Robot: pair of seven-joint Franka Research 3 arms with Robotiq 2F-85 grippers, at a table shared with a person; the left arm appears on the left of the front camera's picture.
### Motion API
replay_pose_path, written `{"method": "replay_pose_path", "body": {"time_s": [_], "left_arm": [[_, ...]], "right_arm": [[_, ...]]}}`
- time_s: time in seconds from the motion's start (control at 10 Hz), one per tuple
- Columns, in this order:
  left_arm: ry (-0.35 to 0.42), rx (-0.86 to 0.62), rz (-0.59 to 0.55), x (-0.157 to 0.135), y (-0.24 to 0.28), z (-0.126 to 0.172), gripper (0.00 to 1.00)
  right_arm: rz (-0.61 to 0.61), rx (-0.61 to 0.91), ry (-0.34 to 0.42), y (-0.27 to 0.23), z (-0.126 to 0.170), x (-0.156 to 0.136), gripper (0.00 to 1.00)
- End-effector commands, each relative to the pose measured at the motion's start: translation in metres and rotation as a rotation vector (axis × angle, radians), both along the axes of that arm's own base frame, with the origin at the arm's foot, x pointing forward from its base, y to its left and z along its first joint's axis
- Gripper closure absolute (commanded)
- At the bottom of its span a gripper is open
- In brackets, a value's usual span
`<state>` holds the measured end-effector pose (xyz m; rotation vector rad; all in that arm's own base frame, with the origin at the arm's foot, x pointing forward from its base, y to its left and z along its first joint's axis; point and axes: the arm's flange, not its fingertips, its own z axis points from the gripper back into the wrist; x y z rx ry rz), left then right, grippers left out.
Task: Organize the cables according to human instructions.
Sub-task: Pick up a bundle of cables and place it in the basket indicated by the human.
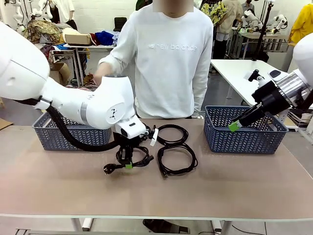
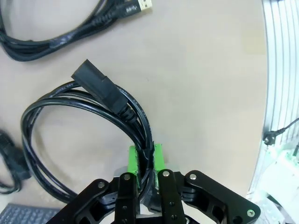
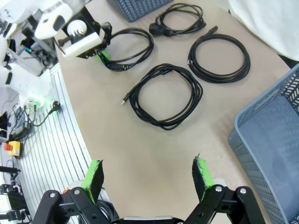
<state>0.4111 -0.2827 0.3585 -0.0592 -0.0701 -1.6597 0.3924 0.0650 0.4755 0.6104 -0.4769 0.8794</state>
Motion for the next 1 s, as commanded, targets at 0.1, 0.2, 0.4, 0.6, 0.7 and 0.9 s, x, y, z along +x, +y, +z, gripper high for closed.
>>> {"method": "replay_pose_path", "body": {"time_s": [0.1,0.2,0.4,0.6,0.7,0.9], "left_arm": [[-0.065,0.030,-0.015,0.001,0.005,0.067,1.00],[-0.087,0.057,-0.020,0.008,0.012,0.089,1.00],[-0.100,0.076,-0.020,0.028,0.036,0.127,1.00],[-0.111,0.049,0.025,0.051,0.069,0.148,1.00],[-0.117,0.044,0.047,0.061,0.085,0.153,1.00],[-0.117,0.061,0.076,0.079,0.112,0.158,1.00]], "right_arm": [[0.013,0.033,-0.017,0.000,0.001,0.002,0.00],[0.013,0.033,-0.017,0.000,0.001,0.002,0.00],[0.013,0.033,-0.017,0.000,0.001,0.002,0.00],[0.013,0.033,-0.017,0.000,0.001,0.002,0.00],[0.013,0.033,-0.017,0.000,0.001,0.002,0.00],[0.013,0.033,-0.017,0.000,0.001,0.002,0.00]]}}
